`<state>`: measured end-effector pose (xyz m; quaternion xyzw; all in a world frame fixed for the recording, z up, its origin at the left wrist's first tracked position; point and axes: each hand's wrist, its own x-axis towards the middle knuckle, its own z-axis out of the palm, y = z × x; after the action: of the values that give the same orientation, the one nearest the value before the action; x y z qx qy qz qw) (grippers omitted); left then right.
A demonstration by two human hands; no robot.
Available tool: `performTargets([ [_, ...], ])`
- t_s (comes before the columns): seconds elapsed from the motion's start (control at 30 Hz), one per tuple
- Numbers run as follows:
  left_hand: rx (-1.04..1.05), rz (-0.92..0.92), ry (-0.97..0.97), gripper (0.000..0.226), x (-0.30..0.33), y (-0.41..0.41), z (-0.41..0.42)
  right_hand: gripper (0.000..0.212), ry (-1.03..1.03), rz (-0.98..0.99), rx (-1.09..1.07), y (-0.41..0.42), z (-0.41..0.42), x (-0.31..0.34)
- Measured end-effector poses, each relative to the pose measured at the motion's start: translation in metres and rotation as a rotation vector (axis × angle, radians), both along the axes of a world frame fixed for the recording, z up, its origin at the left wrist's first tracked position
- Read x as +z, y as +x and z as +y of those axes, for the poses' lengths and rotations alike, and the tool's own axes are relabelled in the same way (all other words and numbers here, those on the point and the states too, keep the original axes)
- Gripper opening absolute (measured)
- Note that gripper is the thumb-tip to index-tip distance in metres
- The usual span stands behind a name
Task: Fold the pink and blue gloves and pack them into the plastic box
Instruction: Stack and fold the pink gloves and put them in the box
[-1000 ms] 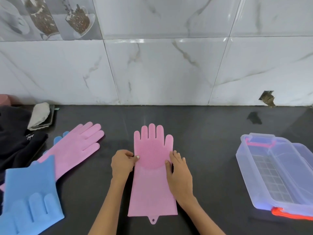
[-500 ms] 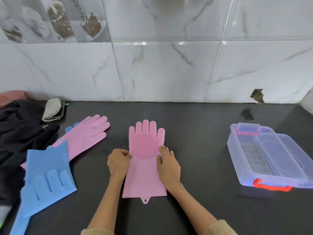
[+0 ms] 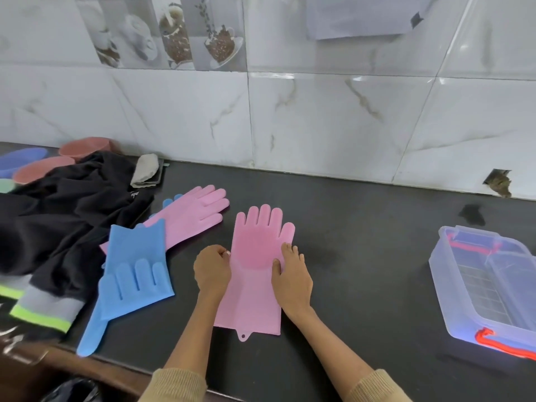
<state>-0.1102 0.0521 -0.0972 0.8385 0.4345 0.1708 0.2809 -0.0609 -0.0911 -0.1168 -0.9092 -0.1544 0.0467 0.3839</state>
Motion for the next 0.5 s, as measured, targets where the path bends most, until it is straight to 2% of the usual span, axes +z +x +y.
performTargets([
  [0.17,0.049,0.056,0.303,0.029,-0.003,0.014,0.028,0.047,0.065,-0.058,0.093,0.011,0.035,0.014],
  [0.27,-0.013,0.191,0.432,0.044,-0.007,0.026,0.048,0.046,0.074,-0.068,0.126,0.016,0.054,0.014],
  [0.37,-0.073,0.389,0.482,0.05,-0.014,0.035,0.067,0.044,0.082,-0.055,0.14,0.02,0.067,0.01],
  [0.5,-0.111,0.454,0.494,0.042,-0.02,0.043,0.083,0.042,0.097,-0.062,0.163,0.024,0.077,0.004],
])
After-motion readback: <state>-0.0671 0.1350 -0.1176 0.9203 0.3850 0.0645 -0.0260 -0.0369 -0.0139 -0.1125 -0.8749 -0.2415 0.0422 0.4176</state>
